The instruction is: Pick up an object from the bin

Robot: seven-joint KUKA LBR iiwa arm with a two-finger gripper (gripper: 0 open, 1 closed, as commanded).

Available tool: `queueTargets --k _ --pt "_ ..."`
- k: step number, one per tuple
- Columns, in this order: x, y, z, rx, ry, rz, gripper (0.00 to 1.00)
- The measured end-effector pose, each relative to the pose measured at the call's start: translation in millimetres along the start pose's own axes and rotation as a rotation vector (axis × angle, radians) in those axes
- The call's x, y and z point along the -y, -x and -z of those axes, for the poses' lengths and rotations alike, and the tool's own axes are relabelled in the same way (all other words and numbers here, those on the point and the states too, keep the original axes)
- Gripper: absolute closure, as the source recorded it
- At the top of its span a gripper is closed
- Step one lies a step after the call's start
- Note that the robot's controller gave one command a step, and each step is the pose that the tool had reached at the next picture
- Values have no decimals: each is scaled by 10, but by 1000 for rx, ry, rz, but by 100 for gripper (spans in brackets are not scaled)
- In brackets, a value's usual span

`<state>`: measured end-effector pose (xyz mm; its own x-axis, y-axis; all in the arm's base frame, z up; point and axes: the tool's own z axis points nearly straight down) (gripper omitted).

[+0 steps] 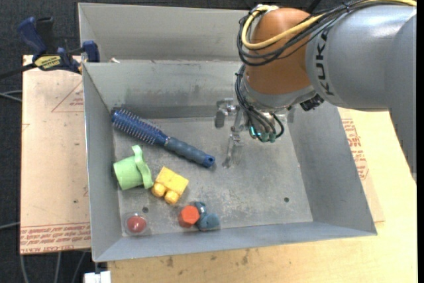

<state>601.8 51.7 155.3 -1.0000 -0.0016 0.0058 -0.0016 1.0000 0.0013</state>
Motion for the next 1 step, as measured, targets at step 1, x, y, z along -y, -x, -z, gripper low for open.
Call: queueTargets --k 1 --pt "-621 -4 -898 2 1 114 0"
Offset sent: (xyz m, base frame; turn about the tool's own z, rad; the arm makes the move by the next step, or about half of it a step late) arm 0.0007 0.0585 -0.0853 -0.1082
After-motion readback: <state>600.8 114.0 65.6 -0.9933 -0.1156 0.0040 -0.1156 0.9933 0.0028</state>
